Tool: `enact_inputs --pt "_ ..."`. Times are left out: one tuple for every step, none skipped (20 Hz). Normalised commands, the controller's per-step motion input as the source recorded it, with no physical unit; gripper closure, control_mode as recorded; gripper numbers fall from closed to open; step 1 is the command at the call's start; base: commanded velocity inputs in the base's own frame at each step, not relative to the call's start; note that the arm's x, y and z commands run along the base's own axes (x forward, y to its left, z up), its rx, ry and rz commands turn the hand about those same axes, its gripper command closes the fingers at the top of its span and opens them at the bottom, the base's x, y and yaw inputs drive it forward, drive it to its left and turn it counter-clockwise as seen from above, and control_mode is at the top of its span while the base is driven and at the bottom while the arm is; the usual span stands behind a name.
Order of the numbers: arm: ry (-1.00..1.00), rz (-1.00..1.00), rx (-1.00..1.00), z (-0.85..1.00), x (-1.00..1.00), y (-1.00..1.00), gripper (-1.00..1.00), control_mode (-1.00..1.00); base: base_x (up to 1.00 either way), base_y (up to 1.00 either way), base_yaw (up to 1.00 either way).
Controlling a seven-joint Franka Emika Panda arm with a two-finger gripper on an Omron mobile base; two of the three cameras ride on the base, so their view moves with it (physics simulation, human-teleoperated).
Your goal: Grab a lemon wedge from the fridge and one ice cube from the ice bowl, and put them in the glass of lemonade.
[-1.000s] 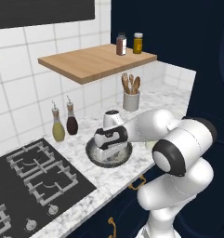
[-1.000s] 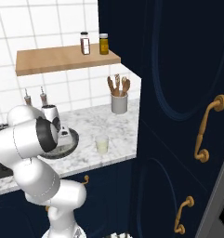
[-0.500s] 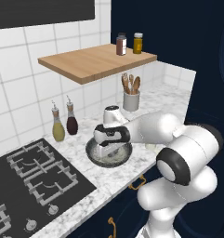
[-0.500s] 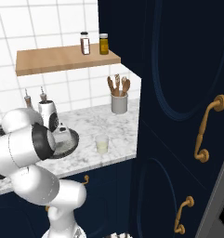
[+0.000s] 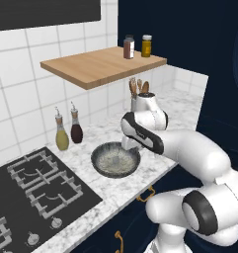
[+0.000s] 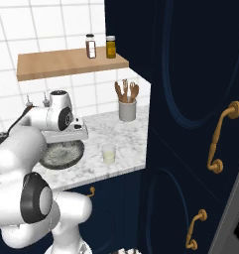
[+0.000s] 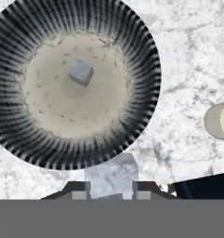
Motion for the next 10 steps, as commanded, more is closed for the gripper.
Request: enact_inputs --pt "-0.02 -0.29 0.0 0.56 -0.06 -1.0 1.0 -1.0 0.0 0.0 0.0" --pt "-0.01 -0.31 0.0 0.42 -0.03 -1.0 1.0 -1.0 0.0 0.0 0.0" --pt "0.0 -0.32 0.0 0.21 0.0 -1.0 1.0 -1.0 0.0 0.0 0.0" --pt "0.0 -0.33 0.0 0.11 0.0 -1.0 1.0 -1.0 0.0 0.0 0.0" --pt "0.04 -0.31 0.0 0.04 0.04 -1.0 1.0 -1.0 0.0 0.0 0.0" --pt "0.18 -0.27 0.0 0.0 0.3 -0.73 1.0 -1.0 0.0 0.0 0.0" --pt "0.15 -0.22 0.0 0.0 0.47 -0.68 1.0 -1.0 0.0 0.0 0.0" --pt "0.08 -0.19 0.0 0.0 0.39 -0.51 1.0 -1.0 0.0 0.0 0.0" --pt "0.0 -0.15 0.0 0.0 0.27 -0.24 1.0 -1.0 0.0 0.0 0.0" --pt "0.0 -0.14 0.0 0.0 0.14 -0.12 1.0 -1.0 0.0 0.0 0.0"
